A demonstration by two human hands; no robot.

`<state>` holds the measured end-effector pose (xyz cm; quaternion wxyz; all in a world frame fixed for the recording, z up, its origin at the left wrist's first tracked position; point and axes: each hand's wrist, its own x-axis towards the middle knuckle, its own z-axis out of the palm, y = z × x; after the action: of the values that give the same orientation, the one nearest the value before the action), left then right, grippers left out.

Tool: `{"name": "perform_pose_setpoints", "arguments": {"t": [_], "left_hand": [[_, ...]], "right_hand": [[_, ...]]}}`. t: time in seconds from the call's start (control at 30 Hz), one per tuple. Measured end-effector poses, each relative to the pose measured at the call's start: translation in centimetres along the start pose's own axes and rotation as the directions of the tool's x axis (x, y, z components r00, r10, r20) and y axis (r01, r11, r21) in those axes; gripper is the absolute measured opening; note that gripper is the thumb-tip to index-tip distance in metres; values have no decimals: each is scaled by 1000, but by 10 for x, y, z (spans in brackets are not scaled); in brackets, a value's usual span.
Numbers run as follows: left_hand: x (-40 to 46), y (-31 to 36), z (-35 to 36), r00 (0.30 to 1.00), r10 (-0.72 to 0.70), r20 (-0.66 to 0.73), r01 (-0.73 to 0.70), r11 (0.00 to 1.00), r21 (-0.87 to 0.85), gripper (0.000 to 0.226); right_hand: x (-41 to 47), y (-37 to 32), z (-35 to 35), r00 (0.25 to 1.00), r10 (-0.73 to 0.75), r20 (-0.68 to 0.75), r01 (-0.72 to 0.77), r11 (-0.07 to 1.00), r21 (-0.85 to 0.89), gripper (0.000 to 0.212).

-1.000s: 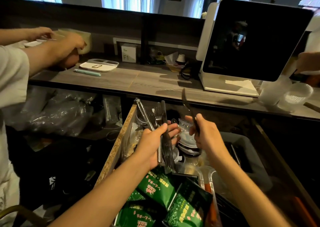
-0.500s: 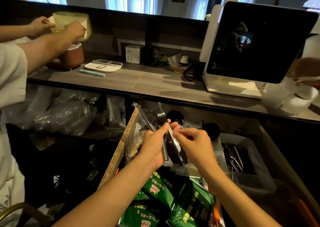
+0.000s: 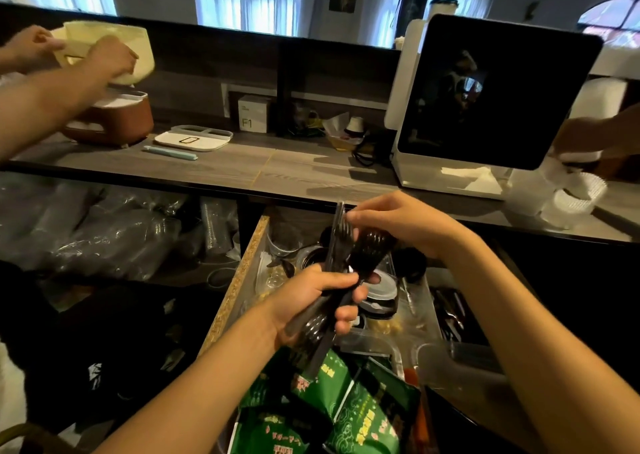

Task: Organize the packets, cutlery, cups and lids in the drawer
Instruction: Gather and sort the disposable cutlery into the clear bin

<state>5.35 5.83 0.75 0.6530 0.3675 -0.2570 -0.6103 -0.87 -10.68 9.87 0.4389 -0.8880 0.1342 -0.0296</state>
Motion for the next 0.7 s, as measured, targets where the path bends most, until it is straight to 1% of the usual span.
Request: {"name": "perform_pose_setpoints", "arguments": {"t": [0.07,0.13,0.23,0.3,0.4,0.47,0.53,0.6,0.7], "left_hand": [[-1,-2,-3,999,-30,36,28,998,54,23],[0,-5,1,998,-49,38,45,994,104,22],[2,-9,8,998,-61,9,59,987,152,21],[2,-10,9,998,-56,7,54,982,182,21],[3,-11,11,998,-52,18,47,972,232,24],[3,-10,13,998,-55,26,46,964,263,27],[4,-9,15,997,-66,28,55,951,306,30],[5,-9,17,996,-87,37,69,936,346,34],[10,-13,19,993,-109,47,84,925,370,36]], "right_hand": [[1,2,-4,999,20,32,-18,999,-46,29],[0,4,-5,998,33,59,-28,997,-78,31],[-3,8,-3,997,17,73,-20,999,31,24],[-6,12,-4,999,6,51,-12,994,111,21],[-8,21,-9,999,0,-34,8,972,235,28],[-12,25,-12,996,-3,-90,33,944,329,27],[-20,26,-14,982,-6,-188,87,900,427,23],[-28,25,-21,947,2,-322,170,845,507,21],[-39,29,-36,858,26,-513,307,774,553,19]]}}
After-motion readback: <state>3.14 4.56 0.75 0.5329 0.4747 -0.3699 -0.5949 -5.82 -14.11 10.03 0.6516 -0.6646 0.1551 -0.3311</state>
